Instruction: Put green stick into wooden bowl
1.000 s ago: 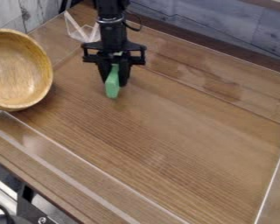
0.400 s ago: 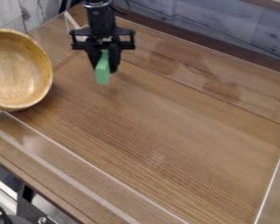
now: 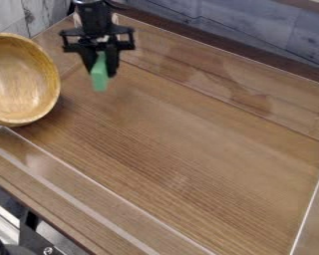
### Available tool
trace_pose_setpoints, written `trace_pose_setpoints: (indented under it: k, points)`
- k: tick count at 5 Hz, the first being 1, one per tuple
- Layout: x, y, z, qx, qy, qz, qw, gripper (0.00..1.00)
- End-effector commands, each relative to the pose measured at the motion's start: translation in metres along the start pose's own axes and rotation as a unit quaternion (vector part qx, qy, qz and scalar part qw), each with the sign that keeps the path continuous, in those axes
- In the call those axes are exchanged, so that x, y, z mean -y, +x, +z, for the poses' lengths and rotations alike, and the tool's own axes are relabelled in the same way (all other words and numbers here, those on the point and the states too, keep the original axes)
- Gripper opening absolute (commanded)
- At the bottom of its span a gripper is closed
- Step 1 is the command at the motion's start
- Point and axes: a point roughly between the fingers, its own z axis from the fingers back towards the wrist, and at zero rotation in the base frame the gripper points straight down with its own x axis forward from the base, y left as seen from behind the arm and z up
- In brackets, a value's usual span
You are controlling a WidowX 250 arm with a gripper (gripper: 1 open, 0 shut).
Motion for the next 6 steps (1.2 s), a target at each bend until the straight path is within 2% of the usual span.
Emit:
trace_pose_setpoints:
  k: [1, 3, 5, 6]
  points:
    - [-0.024, 0.012, 0.038, 0.054, 0.001, 0.006, 0.9985, 0.00]
    - [-0.057, 0.018, 0.032, 0.075, 0.009, 0.046, 0.9961, 0.00]
    - [-0.070, 0.015, 0.015, 0.078, 0.024, 0.049, 0.9955, 0.00]
    - [-0.066, 0.008, 0.005, 0.080, 0.029, 0.047, 0.9952, 0.00]
